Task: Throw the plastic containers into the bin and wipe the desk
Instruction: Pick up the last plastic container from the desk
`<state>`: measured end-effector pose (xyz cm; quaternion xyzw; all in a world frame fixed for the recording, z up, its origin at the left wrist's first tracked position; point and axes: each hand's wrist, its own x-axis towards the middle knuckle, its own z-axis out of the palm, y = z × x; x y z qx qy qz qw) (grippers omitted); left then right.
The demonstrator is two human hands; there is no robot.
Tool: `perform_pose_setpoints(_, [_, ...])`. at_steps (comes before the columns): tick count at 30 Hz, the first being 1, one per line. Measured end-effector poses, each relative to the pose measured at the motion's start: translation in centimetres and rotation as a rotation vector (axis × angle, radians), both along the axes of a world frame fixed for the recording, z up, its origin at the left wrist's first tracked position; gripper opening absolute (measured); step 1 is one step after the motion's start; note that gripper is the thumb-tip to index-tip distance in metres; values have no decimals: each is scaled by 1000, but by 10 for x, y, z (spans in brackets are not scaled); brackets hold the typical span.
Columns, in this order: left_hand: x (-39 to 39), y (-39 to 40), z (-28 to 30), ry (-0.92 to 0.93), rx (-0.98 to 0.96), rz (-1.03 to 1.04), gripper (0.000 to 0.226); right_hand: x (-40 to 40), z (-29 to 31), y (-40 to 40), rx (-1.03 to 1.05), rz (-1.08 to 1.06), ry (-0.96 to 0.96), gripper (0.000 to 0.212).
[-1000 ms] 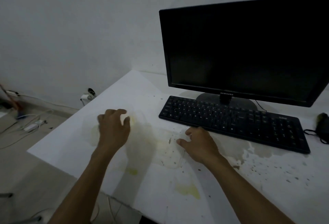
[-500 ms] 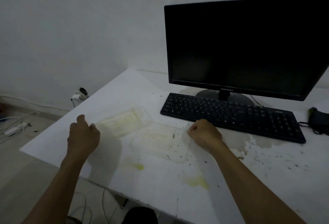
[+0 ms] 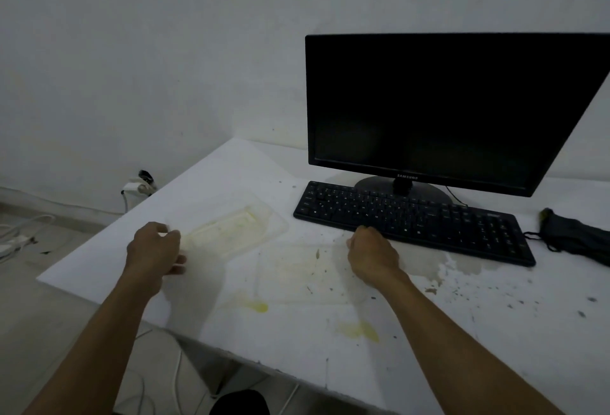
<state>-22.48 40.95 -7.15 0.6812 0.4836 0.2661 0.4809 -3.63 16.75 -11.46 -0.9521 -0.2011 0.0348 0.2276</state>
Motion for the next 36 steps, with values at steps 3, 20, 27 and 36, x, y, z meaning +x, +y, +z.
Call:
perform_pose_setpoints(3, [-3,-4,7,-25,24,-27,31,-3,3,-9,159,-56,-66,8])
perform_pose_setpoints(20, [31,-50,3,-105,-114,-212,25,-24,36,-102,783,-164,645,9])
perform_pose_setpoints(27, [37,-55,3,-108,-101,-230,27,-12,51,-138,898,-290,567,9])
perform_pose_setpoints(36, [48,-78,0,-44,-62,-371,22,-20,61,-163,1114,-311,155,17])
